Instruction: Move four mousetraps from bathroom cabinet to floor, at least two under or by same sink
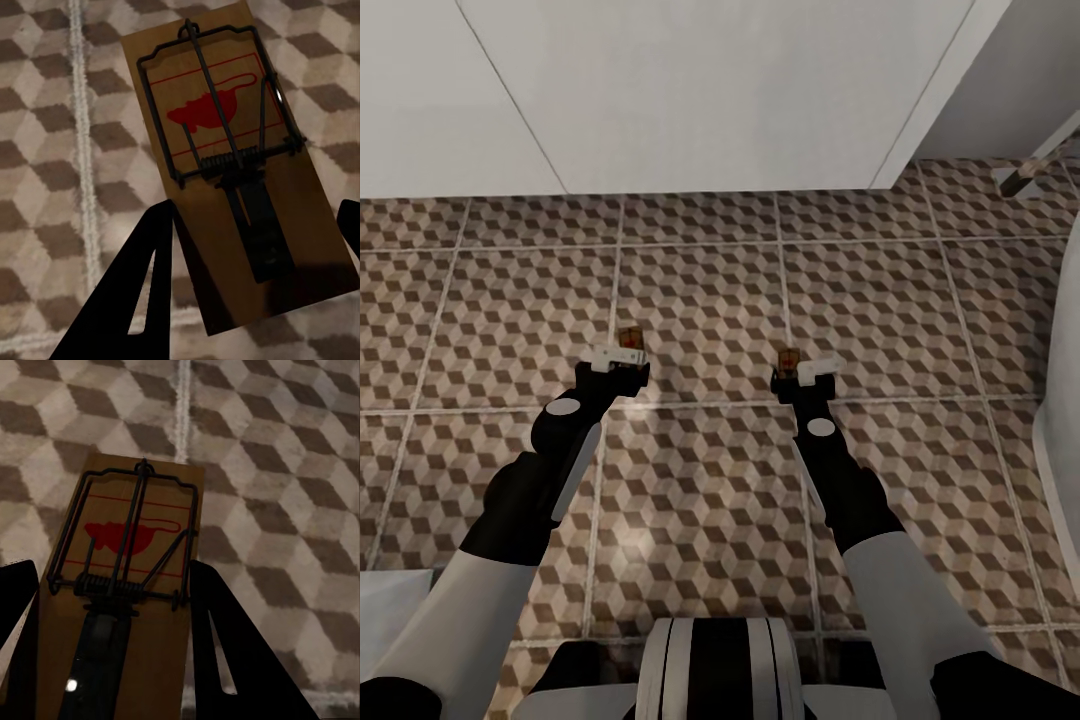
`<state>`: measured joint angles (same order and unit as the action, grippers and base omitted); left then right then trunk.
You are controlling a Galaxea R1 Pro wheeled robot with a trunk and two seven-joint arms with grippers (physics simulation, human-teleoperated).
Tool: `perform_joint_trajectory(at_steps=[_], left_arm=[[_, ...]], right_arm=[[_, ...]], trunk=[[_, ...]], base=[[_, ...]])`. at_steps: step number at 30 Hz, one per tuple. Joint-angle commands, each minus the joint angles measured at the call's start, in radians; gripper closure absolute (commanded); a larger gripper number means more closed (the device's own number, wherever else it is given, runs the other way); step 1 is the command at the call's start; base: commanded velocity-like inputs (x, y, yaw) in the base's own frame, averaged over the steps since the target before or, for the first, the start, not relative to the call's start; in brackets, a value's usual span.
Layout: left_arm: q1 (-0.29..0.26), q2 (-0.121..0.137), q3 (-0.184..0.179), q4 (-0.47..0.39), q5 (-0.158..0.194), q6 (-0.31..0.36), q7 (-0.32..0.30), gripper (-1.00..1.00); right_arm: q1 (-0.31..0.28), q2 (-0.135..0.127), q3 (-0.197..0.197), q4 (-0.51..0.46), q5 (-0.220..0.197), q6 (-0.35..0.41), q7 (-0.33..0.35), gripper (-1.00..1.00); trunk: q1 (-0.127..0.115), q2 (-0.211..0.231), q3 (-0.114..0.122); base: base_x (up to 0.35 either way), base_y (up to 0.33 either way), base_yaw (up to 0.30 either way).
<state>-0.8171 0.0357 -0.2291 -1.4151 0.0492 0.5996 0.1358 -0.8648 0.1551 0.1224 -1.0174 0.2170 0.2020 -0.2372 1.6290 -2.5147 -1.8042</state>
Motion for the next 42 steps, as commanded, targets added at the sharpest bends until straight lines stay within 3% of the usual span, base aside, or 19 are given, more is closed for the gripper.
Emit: perform_joint_trajectory(at_steps=[1, 11, 30, 33, 38, 42], left_arm=[[-0.001, 0.001, -0.003, -0.001, 0.004, 0.005, 0.008, 1.0], [-0.001, 0.001, -0.004, -0.01, 0.004, 0.005, 0.008, 1.0], [-0.001, 0.001, -0.004, -0.016, 0.004, 0.005, 0.008, 1.0], [-0.001, 0.001, -0.004, -0.018, 0.004, 0.005, 0.008, 1.0], [-0.001, -0.011, 0.003, -0.006, 0.004, 0.008, 0.008, 1.0], [-0.001, -0.024, 0.038, 0.003, 0.005, 0.018, 0.008, 1.0]], right_arm=[[0.0, 0.0, 0.002, -0.001, 0.007, 0.008, -0.003, 1.0], [0.0, -0.001, 0.002, -0.001, 0.007, 0.008, -0.003, 1.0], [0.0, -0.003, 0.002, -0.001, 0.007, 0.0, 0.0, 1.0], [0.0, -0.004, 0.003, 0.0, 0.006, 0.001, 0.038, 1.0], [-0.004, -0.015, -0.003, -0.001, 0.013, 0.026, 0.205, 1.0], [-0.005, -0.017, -0.001, -0.028, 0.012, 0.036, 0.232, 1.0]], trunk=[[0.0, 0.0, -0.002], [0.0, 0.0, -0.017], [0.0, 0.0, -0.028], [0.0, 0.0, -0.028], [0.0, 0.0, -0.028], [0.0, 0.0, -0.028]], base=[[0.0, 0.0, -0.062], [0.0, 0.0, -0.053], [0.0, 0.0, 0.128], [0.0, 0.0, 0.008], [0.0, 0.0, 0.001], [0.0, 0.0, 0.0]])
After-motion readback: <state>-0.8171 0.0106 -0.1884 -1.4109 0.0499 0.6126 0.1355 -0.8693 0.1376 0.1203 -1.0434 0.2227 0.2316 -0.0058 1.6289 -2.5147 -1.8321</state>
